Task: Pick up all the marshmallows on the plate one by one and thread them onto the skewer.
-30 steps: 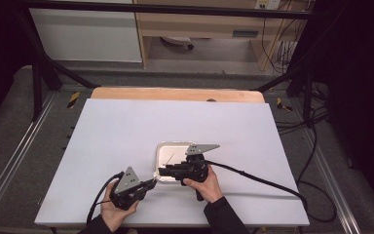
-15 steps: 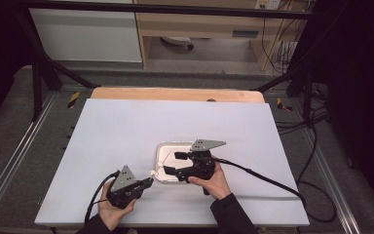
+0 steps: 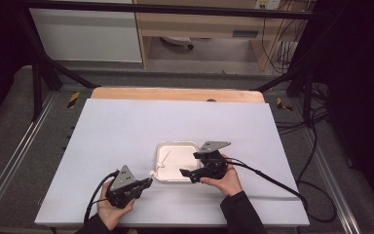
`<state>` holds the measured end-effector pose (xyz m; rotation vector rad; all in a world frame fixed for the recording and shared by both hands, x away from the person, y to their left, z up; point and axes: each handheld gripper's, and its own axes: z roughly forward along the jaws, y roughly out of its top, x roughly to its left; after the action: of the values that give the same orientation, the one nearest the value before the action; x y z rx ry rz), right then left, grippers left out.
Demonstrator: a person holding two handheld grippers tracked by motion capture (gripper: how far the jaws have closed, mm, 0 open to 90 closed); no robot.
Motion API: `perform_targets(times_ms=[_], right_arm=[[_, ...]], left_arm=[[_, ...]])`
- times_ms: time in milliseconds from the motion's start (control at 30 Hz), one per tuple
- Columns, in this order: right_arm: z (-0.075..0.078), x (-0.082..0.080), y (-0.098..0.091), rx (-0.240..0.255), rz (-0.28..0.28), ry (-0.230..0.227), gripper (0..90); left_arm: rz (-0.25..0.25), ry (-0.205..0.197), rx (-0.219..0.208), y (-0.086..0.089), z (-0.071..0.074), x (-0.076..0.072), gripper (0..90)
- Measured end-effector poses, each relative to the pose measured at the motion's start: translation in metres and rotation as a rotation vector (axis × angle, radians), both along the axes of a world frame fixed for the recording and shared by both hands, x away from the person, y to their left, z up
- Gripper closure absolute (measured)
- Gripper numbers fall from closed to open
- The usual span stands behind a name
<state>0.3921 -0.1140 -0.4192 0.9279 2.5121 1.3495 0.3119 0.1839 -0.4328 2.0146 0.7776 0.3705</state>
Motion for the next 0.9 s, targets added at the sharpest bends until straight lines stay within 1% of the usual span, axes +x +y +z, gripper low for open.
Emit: perform_targets(times_ms=[100,167,200,267,300,433,500,567,733,800,900], right_arm=[[-0.006,0.001,-0.004,-0.012,-0.003,-0.004,26.7],[-0.009,0.001,-0.005,-0.023,0.007,-0.006,32.6],[-0.012,0.001,-0.005,-0.031,0.014,-0.009,34.8],[-0.016,0.001,-0.004,-0.046,0.017,0.004,39.5],[-0.019,0.002,-0.003,-0.053,0.023,0.002,41.2],[-0.027,0.003,0.000,-0.070,0.035,0.003,49.0],[-0.030,0.004,0.001,-0.090,0.044,-0.005,52.4],[-0.032,0.004,0.001,-0.099,0.048,-0.003,55.6],[-0.033,0.003,0.001,-0.102,0.051,0.002,62.7],[-0.033,0.004,0.000,-0.109,0.053,0.002,64.5],[-0.034,0.003,0.000,-0.105,0.052,0.000,66.7]], left_arm=[[0.000,0.003,0.001,0.000,0.000,0.000,88.5],[-0.003,0.004,0.002,-0.001,-0.001,0.000,88.5],[-0.004,0.003,0.002,-0.001,-0.001,0.000,88.5],[-0.005,0.003,0.002,-0.001,-0.001,0.000,88.5],[-0.006,0.003,0.003,-0.001,-0.001,0.000,88.5],[-0.010,0.005,0.002,-0.001,-0.001,0.000,88.5],[-0.011,0.006,0.002,-0.001,-0.001,0.000,88.5],[-0.012,0.007,0.002,-0.001,-0.001,0.000,88.5],[-0.017,0.009,0.005,-0.002,-0.001,0.000,88.5],[-0.018,0.009,0.005,-0.002,-0.001,0.000,88.5],[-0.018,0.010,0.004,-0.002,-0.001,0.000,88.5]])
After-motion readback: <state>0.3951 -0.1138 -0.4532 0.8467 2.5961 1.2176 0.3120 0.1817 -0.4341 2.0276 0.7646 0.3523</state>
